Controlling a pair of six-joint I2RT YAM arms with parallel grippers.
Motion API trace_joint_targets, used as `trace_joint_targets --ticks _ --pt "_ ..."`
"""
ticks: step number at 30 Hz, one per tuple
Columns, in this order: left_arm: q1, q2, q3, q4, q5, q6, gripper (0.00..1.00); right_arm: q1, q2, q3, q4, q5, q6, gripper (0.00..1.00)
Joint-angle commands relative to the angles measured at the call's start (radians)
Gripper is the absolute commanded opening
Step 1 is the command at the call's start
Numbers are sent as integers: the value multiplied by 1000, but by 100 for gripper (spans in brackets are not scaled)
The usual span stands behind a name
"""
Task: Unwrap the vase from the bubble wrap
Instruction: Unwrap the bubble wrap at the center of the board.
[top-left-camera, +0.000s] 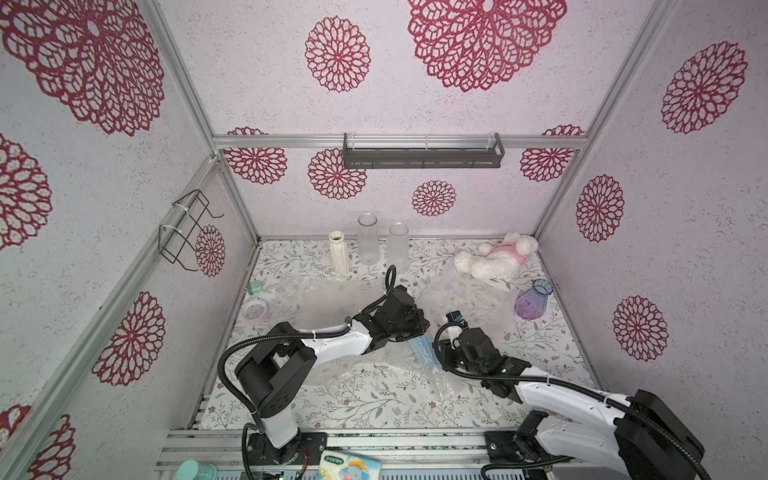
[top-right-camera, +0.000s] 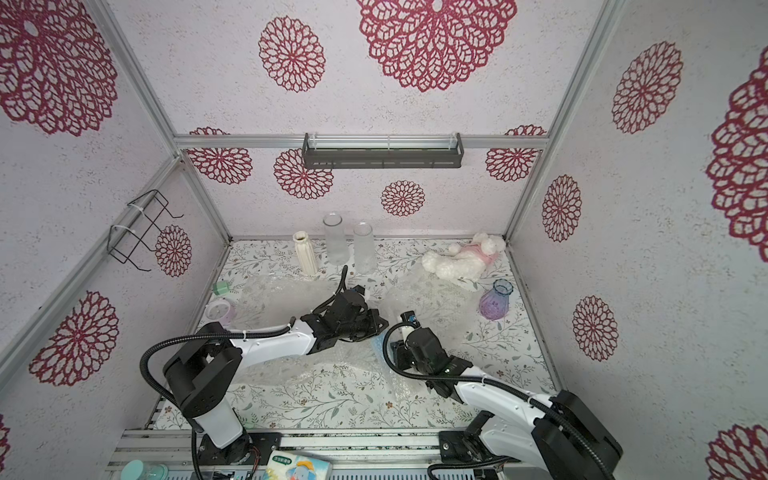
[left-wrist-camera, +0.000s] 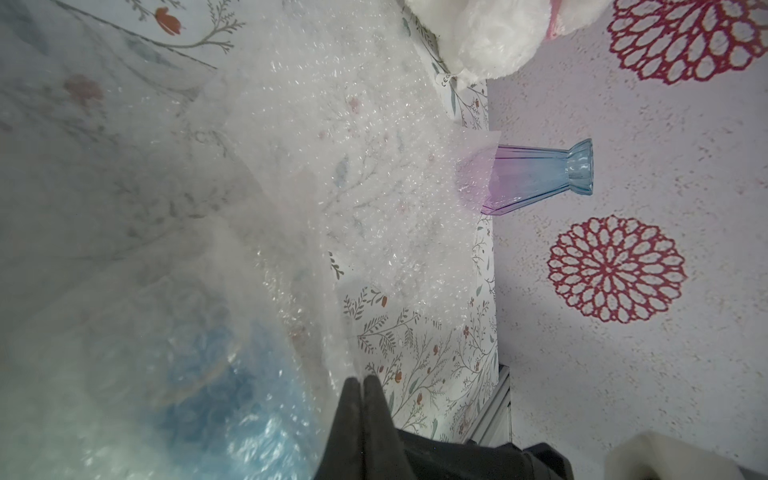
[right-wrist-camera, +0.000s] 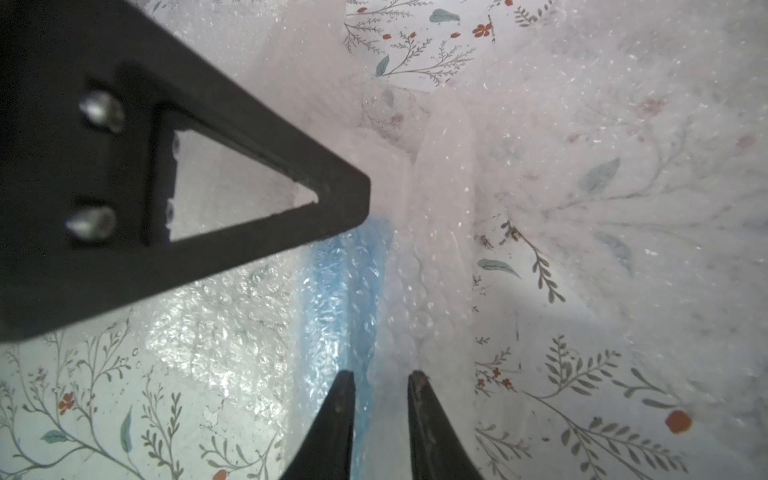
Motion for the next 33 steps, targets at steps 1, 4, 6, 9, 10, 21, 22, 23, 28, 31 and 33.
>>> trace_joint_targets --ticks 1,4,6,9,10,21,22,23,28,31,33 --pt "7 -33 22 -19 -12 22 10 -8 9 30 38 10 -8 12" --pt "6 -42 16 -22 -19 27 16 -9 12 33 36 8 -2 3" --pt "7 -48 10 -20 -19 27 19 -9 13 36 30 10 -1 0" --pt "8 -64 1 -23 -23 26 25 -9 9 40 29 9 -1 0" --pt "7 -72 0 -27 -26 28 28 -9 6 41 29 9 -1 0" --pt "7 -251 -82 -135 -161 59 76 -9 -40 64 -31 8 9 0" --pt "7 -282 -100 -160 -186 60 78 -9 -43 66 -38 8 10 0" --pt "7 -322 -122 -192 -228 55 81 -9 -45 66 -42 8 10 0" --pt "9 -531 -232 -342 -396 40 97 -9 -62 51 -23 7 11 0" --pt "13 -576 -245 -420 -438 56 97 -9 -67 22 13 3 19 0" --pt "15 -578 -250 -421 -435 57 97 -9 -48 23 20 -2 22 0"
